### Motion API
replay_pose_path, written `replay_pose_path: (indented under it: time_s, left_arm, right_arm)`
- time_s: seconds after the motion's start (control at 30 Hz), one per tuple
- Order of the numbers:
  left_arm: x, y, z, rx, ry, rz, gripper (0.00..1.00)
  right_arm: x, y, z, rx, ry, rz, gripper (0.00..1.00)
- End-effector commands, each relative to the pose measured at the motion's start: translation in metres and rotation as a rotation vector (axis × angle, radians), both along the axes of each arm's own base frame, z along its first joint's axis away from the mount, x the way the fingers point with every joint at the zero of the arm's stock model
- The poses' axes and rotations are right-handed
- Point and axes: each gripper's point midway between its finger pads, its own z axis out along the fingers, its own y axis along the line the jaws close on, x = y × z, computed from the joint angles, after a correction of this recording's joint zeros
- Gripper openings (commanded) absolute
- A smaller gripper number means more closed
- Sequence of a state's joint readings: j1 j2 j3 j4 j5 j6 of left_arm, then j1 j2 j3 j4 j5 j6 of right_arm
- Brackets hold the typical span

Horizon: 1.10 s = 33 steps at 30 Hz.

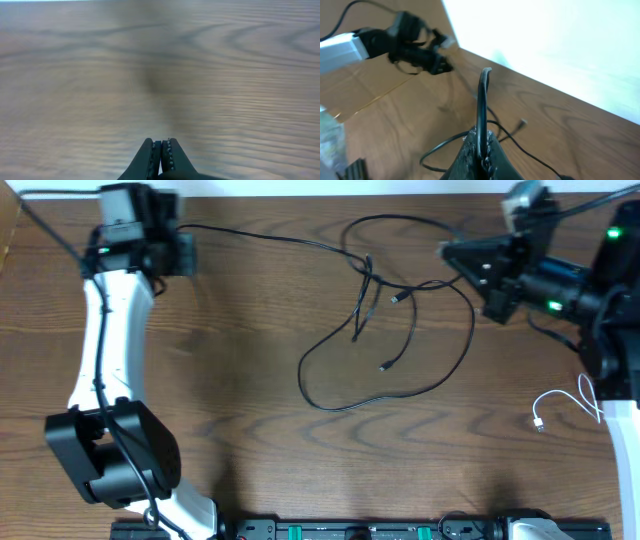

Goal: Untangle cables
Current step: 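Pull both grippers apart to the table sides, stretching the black cable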

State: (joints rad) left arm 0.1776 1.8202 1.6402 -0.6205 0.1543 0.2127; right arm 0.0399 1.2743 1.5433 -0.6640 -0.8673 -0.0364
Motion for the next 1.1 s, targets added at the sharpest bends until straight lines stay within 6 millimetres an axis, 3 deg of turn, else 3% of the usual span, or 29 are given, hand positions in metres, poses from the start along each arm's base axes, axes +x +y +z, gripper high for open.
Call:
replay_pose_path:
  time_s: [0.0, 0.27, 0.43, 0.57, 0.73, 0.97, 1.07]
  left_arm:
    - [-0.010, 0.057, -0.019, 0.041, 0.056, 0.143, 0.08]
    - [-0.034, 0.129, -0.043, 0.023, 0.110, 0.300, 0.07]
    - [-0.044, 0.150, -0.069, -0.006, 0.168, 0.357, 0.07]
    - [-0.046, 0.150, -0.091, -0.021, 0.216, 0.357, 0.08]
    - [-0.041, 0.144, -0.095, -0.025, 0.219, 0.343, 0.08]
    - [-0.035, 0.129, -0.095, -0.094, 0.202, 0.295, 0.07]
    - [-0.031, 0.117, -0.095, -0.097, 0.201, 0.269, 0.07]
  right_arm:
    - [-0.006, -0.022, 0.013, 0.023, -0.017, -0.044, 0.01]
    - [-0.021, -0.072, 0.039, 0.016, -0.109, -0.208, 0.01]
    - [-0.045, -0.106, 0.061, 0.007, -0.191, -0.330, 0.01]
    - [-0.062, -0.126, 0.073, 0.013, -0.226, -0.400, 0.01]
    - [-0.071, -0.151, 0.076, 0.033, -0.225, -0.463, 0.01]
    - [-0.071, -0.156, 0.072, 0.046, -0.209, -0.446, 0.01]
    - [-0.067, -0.156, 0.065, 0.058, -0.176, -0.435, 0.11]
